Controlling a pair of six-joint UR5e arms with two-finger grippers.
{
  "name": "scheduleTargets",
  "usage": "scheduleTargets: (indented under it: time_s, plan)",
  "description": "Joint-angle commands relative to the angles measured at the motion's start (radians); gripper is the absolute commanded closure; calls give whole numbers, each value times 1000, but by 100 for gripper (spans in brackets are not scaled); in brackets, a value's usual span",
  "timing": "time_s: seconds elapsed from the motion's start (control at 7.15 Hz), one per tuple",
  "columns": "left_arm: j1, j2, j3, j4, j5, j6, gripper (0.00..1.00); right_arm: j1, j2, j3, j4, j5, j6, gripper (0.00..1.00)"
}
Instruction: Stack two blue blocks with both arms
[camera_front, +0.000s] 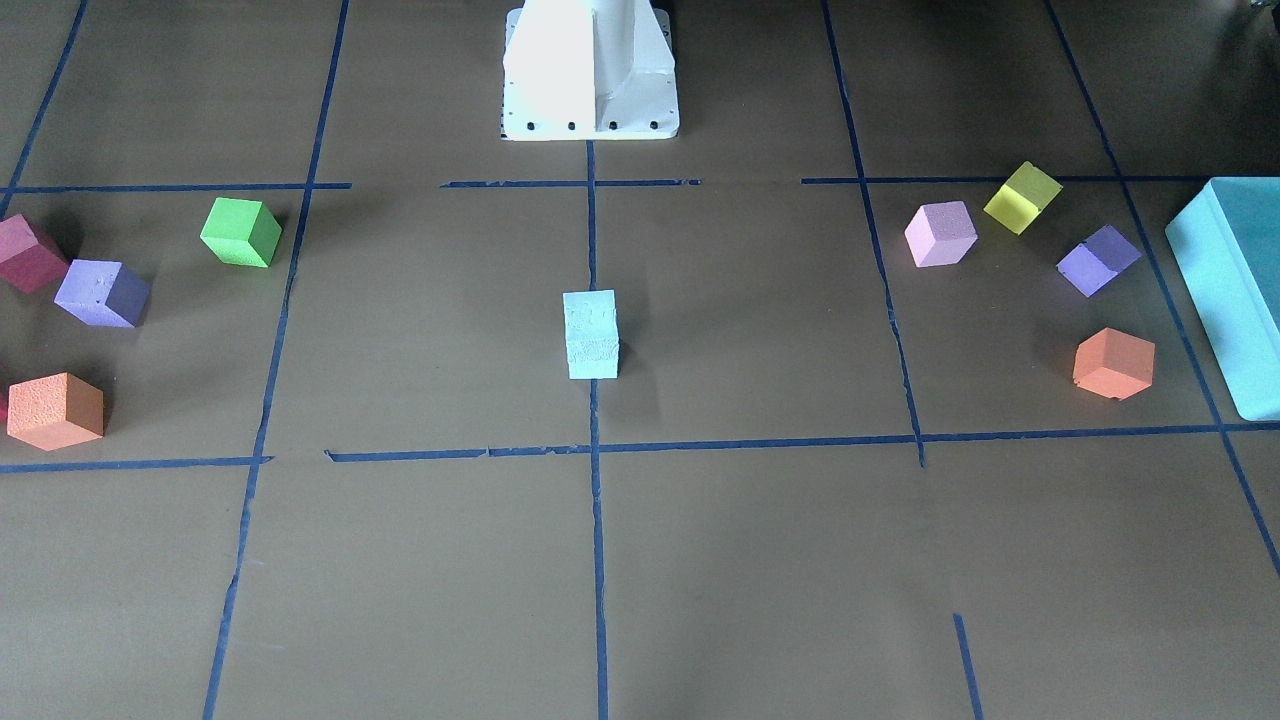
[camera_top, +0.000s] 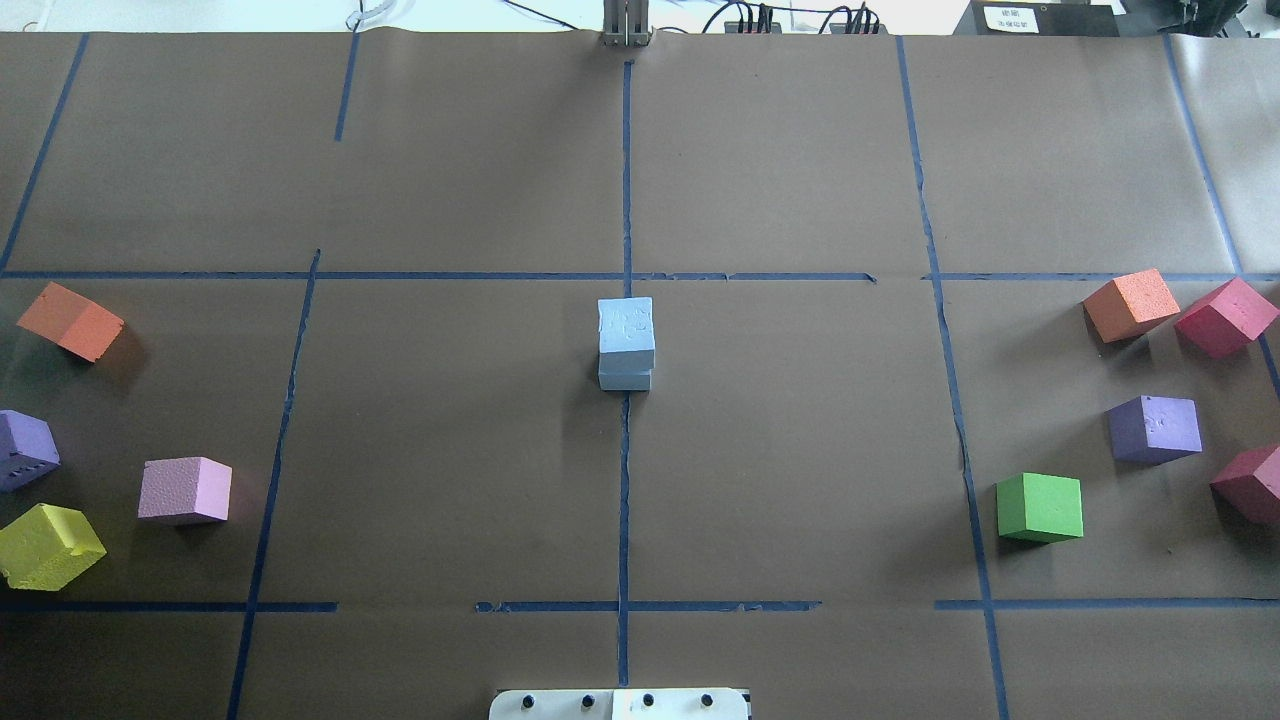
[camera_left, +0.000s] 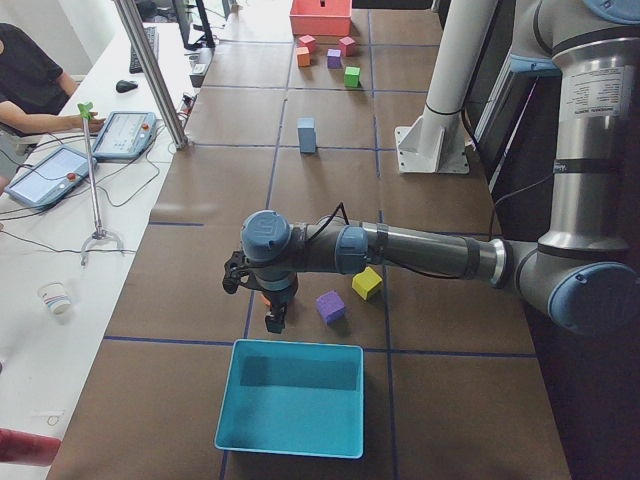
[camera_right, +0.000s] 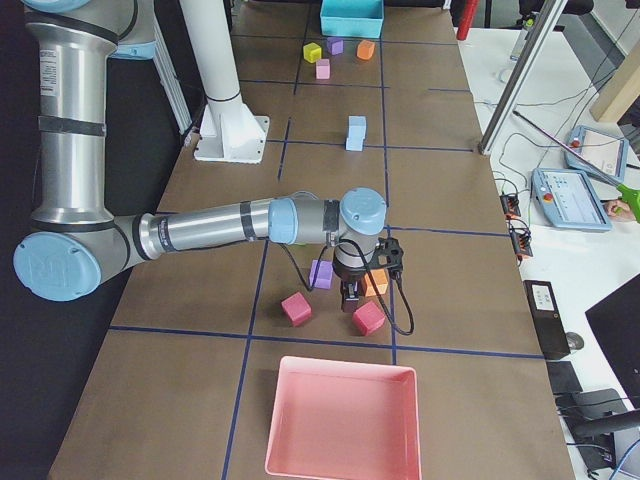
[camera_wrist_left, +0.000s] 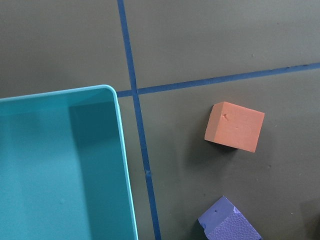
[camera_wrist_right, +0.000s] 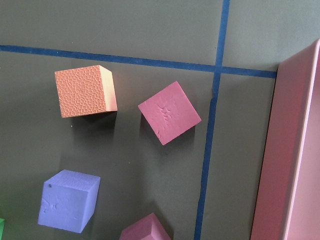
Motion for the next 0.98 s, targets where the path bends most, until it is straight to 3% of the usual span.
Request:
scheduleTargets:
  time_s: [0.0,0.14,0.28,0.56,0.84]
  plan:
    - [0,-10,-35,0,108,-48,0,0,2,-2,27,5,-7,0]
    - [2,-3,-31,-2,166,-51,0,0,-1,-24,64,2,-8,0]
    - [0,0,-61,10,162,-50,0,0,0,-41,64,2,-7,0]
    - [0,3,-65,17,74,-48,0,-3,24,-88,67,0,-5,0]
    - [2,7,-65,15,75,-47,0,-3,29,-88,65,3,-4,0]
